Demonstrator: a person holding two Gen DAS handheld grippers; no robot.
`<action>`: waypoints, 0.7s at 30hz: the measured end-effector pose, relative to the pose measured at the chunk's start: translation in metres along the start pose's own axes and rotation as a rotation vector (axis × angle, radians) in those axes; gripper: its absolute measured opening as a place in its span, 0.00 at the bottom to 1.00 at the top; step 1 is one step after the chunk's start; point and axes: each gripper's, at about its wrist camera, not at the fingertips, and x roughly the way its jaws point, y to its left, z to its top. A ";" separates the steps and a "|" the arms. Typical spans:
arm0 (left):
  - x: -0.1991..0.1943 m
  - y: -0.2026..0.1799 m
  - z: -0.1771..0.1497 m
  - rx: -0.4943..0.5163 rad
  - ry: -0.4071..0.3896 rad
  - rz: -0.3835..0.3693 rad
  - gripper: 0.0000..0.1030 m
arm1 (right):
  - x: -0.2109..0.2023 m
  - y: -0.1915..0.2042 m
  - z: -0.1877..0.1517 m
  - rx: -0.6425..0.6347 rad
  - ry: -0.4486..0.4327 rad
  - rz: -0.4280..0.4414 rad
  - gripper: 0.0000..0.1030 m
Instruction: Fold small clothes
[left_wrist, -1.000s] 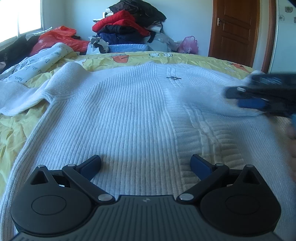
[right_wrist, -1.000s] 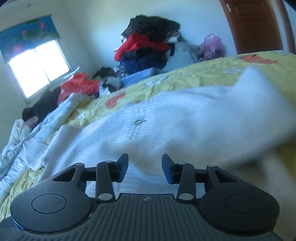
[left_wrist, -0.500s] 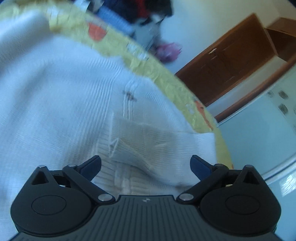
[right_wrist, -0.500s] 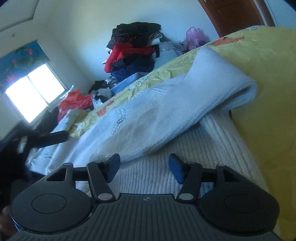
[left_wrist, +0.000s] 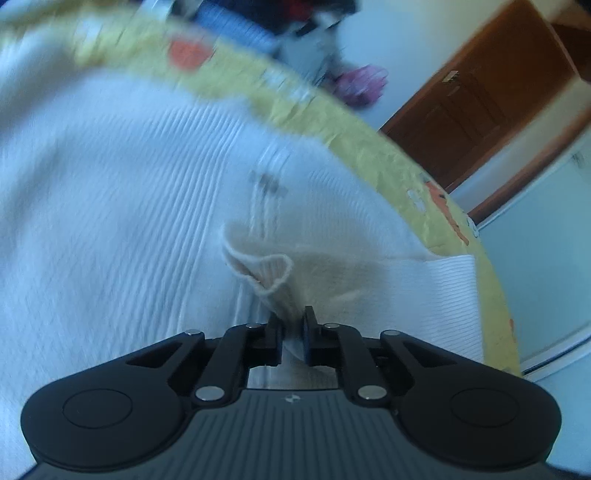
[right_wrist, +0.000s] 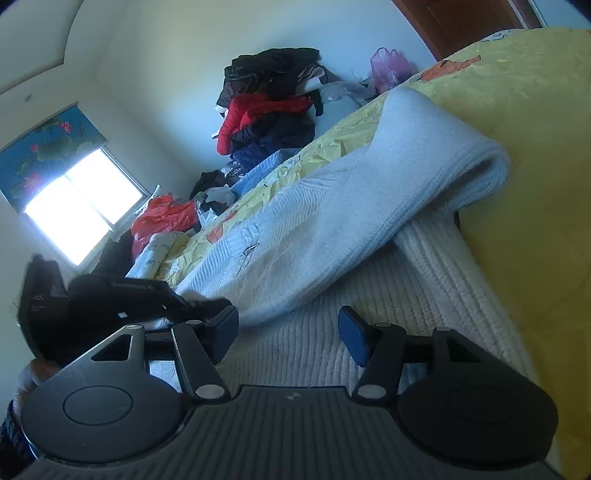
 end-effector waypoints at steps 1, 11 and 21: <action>-0.008 -0.007 0.003 0.050 -0.044 0.011 0.09 | 0.000 0.000 0.000 0.000 0.000 0.000 0.63; -0.087 0.016 0.026 0.266 -0.335 0.158 0.09 | 0.000 -0.001 0.001 -0.001 0.001 0.000 0.63; -0.048 0.096 -0.013 0.178 -0.225 0.287 0.11 | -0.001 0.010 0.004 -0.069 0.020 -0.056 0.64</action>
